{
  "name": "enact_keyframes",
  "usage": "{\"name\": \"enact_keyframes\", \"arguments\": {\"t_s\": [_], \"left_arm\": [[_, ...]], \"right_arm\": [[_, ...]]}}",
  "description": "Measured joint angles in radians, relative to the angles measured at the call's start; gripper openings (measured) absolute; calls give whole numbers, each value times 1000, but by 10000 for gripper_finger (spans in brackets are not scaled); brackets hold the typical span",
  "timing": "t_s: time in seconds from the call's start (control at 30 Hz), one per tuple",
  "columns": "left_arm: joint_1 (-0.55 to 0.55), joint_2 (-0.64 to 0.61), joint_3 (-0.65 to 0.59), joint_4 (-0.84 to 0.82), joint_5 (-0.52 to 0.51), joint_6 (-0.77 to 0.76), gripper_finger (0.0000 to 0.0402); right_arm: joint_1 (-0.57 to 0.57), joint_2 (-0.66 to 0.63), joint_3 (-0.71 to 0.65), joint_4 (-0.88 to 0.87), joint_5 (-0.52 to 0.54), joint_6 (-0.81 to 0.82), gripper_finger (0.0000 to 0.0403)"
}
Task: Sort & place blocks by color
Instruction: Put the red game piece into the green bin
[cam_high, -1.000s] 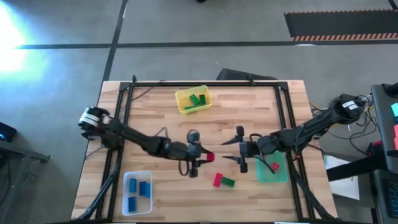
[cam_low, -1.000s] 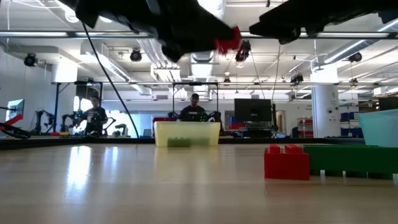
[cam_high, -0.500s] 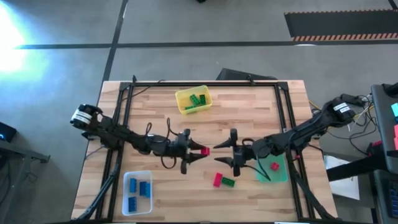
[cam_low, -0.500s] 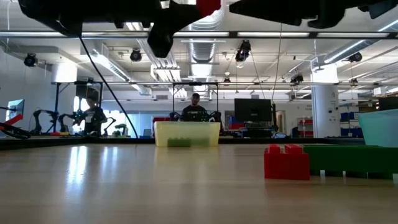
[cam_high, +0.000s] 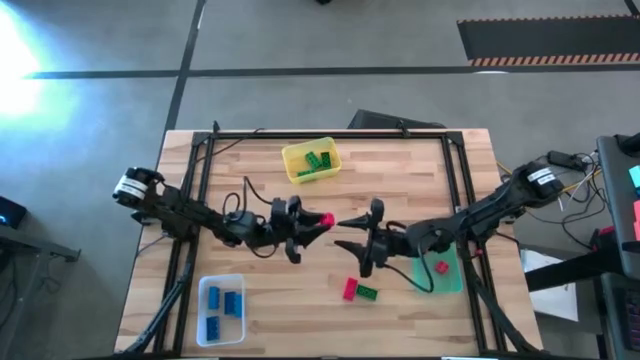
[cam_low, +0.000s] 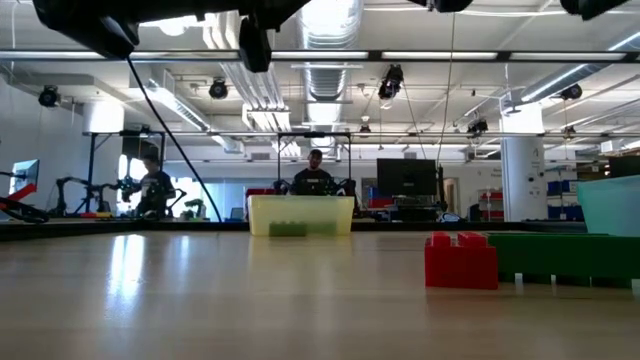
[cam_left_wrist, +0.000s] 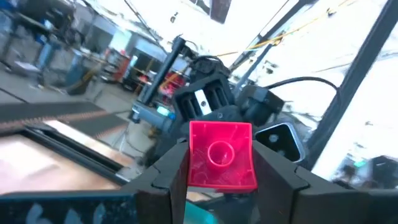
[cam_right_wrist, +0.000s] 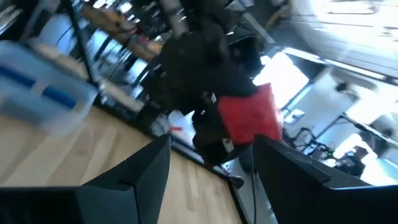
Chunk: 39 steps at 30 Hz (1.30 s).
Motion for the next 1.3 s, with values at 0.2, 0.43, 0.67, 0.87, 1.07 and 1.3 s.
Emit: {"name": "enact_keyframes", "arguments": {"t_s": [0.2, 0.43, 0.67, 0.87, 1.07, 1.3], "left_arm": [[6, 0, -3, 9, -22, 53, 120], [6, 0, -3, 9, -21, 29, 120], [6, -13, -3, 17, -20, -86, 135], [6, -13, -3, 17, -20, -87, 137], [5, -13, -3, 0, -20, -86, 139], [8, -13, -4, -4, -19, -78, 140]], "right_arm": [[22, 75, -67, 385, 100, -211, 211], [88, 76, -98, 530, 137, -376, 205], [61, 83, -72, 531, 133, -406, 205], [54, 78, -43, 521, 166, -337, 205], [49, 80, -43, 381, 165, -246, 205], [26, 79, -16, 377, 166, -303, 205]]}}
